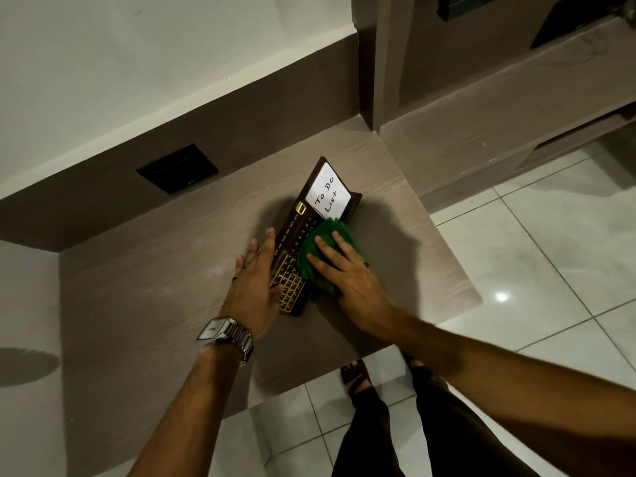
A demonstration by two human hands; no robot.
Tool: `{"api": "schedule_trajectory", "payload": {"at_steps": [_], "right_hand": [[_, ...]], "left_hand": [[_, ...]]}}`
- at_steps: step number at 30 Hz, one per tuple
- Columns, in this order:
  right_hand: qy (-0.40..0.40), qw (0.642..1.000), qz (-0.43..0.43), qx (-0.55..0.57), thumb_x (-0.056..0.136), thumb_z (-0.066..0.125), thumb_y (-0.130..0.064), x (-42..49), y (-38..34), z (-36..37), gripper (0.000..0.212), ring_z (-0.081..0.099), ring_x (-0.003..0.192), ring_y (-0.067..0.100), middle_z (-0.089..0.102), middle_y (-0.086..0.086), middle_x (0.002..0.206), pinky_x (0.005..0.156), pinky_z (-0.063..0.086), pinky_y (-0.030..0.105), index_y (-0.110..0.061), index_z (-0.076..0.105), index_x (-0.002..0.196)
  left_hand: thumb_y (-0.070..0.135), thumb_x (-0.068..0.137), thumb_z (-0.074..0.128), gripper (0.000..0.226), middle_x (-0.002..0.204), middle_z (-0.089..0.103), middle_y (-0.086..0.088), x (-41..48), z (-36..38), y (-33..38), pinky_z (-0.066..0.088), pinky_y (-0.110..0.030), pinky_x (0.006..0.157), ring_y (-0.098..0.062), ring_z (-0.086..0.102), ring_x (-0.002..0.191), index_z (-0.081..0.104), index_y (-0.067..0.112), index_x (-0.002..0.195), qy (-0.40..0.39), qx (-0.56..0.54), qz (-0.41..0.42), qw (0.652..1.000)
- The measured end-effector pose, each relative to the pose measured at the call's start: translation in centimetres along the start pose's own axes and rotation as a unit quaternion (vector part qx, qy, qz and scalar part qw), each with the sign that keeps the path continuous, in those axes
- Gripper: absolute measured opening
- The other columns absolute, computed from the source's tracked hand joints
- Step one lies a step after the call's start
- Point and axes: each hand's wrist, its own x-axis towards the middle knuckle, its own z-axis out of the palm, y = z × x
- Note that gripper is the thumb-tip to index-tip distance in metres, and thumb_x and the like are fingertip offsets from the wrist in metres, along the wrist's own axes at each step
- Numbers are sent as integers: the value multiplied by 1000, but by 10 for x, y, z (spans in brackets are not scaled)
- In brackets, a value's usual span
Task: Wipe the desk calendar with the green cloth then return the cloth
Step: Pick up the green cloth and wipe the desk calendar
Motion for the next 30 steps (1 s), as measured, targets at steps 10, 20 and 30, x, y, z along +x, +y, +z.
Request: {"api": "schedule_trajectory", "payload": {"at_steps": [10, 20, 30], "right_hand": [[-24, 989, -142, -43, 80, 73, -5, -6, -16, 9, 80, 9, 147, 32, 24, 4, 159, 109, 29, 61, -25, 35, 147], [22, 993, 22, -112, 84, 63, 3, 10, 13, -5, 76, 6, 148, 35, 16, 5, 162, 115, 23, 57, -25, 32, 149], [91, 994, -44, 42, 64, 69, 17, -16, -7, -15, 76, 31, 139, 38, 49, 13, 145, 107, 36, 61, -11, 56, 133]], "left_hand": [[4, 82, 66, 107, 158, 3, -7, 1, -3, -1, 2, -38, 107, -16, -5, 134, -14, 40, 144, -24, -6, -23, 999], [3, 84, 61, 104, 157, 5, -2, -1, -4, 1, 1, -41, 107, -13, -6, 133, -16, 46, 140, -20, -16, -21, 999], [4, 84, 63, 105, 156, 2, 3, -2, -3, 4, 6, -48, 112, -19, -3, 139, -14, 48, 140, -4, -20, -35, 999]]}}
